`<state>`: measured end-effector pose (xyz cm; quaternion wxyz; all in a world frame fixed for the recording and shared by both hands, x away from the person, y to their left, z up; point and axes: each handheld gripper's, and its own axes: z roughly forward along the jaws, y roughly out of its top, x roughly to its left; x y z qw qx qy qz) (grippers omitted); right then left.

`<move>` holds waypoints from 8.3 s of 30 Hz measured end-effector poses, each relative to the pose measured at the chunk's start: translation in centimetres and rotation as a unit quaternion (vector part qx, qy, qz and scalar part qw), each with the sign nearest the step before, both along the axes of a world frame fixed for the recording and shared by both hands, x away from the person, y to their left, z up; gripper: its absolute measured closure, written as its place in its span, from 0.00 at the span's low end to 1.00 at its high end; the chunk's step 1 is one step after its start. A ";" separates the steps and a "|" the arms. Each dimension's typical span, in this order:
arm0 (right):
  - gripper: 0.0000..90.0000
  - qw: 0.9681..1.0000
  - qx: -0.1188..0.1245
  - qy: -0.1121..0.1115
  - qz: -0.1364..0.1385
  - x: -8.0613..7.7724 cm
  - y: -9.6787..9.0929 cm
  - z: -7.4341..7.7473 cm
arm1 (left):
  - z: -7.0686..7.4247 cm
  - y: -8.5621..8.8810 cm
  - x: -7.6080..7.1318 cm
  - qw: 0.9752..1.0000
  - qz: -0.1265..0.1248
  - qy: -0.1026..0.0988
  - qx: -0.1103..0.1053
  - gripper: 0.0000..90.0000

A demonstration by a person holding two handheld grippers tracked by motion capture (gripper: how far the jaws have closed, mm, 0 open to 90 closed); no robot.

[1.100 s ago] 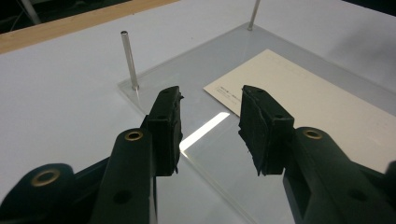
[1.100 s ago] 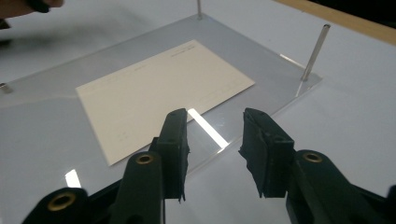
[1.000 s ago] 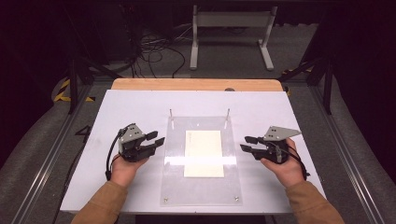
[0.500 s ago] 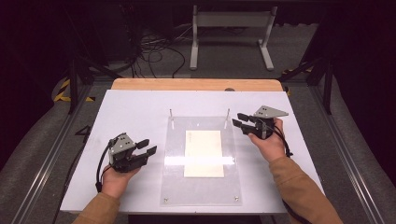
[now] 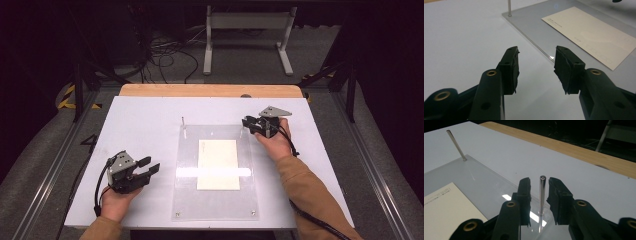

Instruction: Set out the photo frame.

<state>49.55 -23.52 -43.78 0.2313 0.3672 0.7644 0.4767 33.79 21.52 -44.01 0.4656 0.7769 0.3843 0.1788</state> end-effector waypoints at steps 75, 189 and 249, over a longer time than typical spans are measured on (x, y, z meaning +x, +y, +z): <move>0.96 0.982 0.102 0.122 -0.106 4.2 0.9 -0.7 | 0.1 -0.9 -0.7 0.993 -0.104 -0.041 -0.028 0.31; 0.47 0.966 -0.020 -0.153 0.209 -17.2 -0.6 4.7 | 4.1 -7.5 -1.3 0.965 -0.195 -0.172 0.015 0.61; 0.69 0.946 0.004 -0.255 0.202 -16.3 -0.3 12.7 | 12.7 -7.4 -1.6 0.942 -0.177 -0.283 -0.033 0.68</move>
